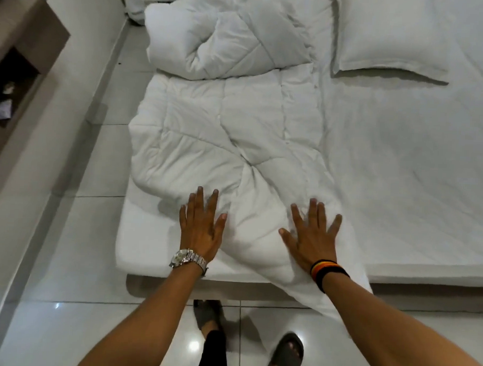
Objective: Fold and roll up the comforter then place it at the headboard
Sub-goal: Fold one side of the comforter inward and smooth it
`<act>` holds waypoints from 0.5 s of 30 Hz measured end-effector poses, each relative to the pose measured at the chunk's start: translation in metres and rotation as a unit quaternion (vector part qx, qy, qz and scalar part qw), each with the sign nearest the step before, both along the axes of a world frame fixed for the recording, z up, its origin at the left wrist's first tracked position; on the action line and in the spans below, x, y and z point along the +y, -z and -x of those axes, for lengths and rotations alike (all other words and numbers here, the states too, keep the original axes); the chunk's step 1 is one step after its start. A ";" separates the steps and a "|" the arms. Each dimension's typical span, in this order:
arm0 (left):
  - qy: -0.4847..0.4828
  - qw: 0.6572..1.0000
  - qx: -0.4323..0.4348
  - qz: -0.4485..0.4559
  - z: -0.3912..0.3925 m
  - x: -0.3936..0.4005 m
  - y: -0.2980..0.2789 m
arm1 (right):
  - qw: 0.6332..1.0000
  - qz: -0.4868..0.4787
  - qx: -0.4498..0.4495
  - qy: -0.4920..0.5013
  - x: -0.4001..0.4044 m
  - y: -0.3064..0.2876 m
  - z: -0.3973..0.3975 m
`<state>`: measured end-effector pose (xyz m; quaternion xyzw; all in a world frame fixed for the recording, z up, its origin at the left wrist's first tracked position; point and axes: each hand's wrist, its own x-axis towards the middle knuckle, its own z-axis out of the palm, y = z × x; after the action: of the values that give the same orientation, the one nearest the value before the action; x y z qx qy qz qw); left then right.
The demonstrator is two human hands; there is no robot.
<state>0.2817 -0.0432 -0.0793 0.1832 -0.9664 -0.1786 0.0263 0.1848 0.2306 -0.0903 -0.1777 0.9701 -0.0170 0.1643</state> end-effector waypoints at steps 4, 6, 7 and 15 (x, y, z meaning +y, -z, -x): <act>-0.046 0.997 0.055 0.008 0.015 -0.044 0.000 | 0.990 0.092 0.067 -0.083 -0.086 -0.016 0.004; -0.126 0.986 0.109 -0.016 0.027 -0.068 -0.003 | 0.984 0.133 0.058 -0.102 -0.138 -0.024 0.013; -0.165 0.977 0.133 -0.031 0.031 -0.088 -0.003 | 0.981 0.150 0.050 -0.112 -0.165 -0.025 0.019; -0.167 0.943 0.155 -0.243 0.046 -0.230 0.038 | 0.980 0.165 0.010 -0.109 -0.313 0.012 0.049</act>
<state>0.2354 -0.2733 -0.1171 0.3126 -0.8331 -0.4273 0.1601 0.1359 -0.0826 -0.1019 -0.3070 0.9304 -0.1572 0.1239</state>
